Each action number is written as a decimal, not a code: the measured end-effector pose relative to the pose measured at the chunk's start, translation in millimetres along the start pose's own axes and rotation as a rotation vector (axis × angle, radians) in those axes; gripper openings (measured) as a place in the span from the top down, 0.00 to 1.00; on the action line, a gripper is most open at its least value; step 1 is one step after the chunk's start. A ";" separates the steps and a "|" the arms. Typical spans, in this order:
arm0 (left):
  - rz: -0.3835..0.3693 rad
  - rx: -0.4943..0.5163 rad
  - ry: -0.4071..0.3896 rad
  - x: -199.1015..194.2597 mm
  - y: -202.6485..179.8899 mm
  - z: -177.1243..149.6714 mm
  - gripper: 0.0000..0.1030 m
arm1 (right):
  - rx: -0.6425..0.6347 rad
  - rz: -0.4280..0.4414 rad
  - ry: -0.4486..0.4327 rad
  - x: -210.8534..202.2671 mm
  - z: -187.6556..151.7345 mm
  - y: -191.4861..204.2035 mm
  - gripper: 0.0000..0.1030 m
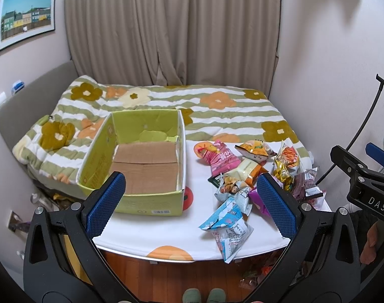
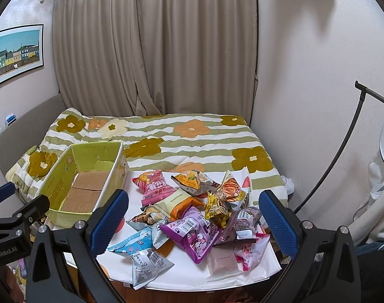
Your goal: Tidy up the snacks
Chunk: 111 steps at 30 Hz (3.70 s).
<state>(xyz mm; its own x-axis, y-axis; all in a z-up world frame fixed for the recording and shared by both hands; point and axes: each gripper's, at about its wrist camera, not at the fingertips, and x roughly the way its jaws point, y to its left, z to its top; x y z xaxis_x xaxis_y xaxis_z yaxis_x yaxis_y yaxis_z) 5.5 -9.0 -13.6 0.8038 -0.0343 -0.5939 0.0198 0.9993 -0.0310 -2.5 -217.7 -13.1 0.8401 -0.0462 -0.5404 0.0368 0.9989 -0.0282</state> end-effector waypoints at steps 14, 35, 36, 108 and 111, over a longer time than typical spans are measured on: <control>-0.003 0.001 0.011 -1.2 -4.7 -8.8 0.00 | 0.000 0.001 0.001 1.0 -0.3 0.3 0.00; -0.149 -0.043 0.247 57.3 0.6 -35.5 0.00 | 0.028 -0.054 0.103 20.3 -48.6 -13.0 0.00; -0.154 -0.046 0.263 65.2 -3.3 -41.1 0.00 | 0.022 -0.055 0.111 23.1 -54.8 -15.0 0.00; 0.014 -0.280 0.266 110.4 -18.3 -57.3 0.40 | -0.059 0.126 0.189 152.5 -39.7 -87.2 0.47; 0.026 -0.273 0.224 107.6 6.2 -31.0 0.40 | -0.086 0.185 0.148 141.9 -23.0 -64.4 0.47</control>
<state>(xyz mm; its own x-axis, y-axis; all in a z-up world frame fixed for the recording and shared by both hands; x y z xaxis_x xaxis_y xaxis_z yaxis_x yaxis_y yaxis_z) 73.7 -6.9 -102.6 0.6511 -0.0408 -0.7579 -0.1835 0.9605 -0.2093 101.9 -288.6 -107.3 0.7397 0.1307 -0.6601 -0.1616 0.9868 0.0143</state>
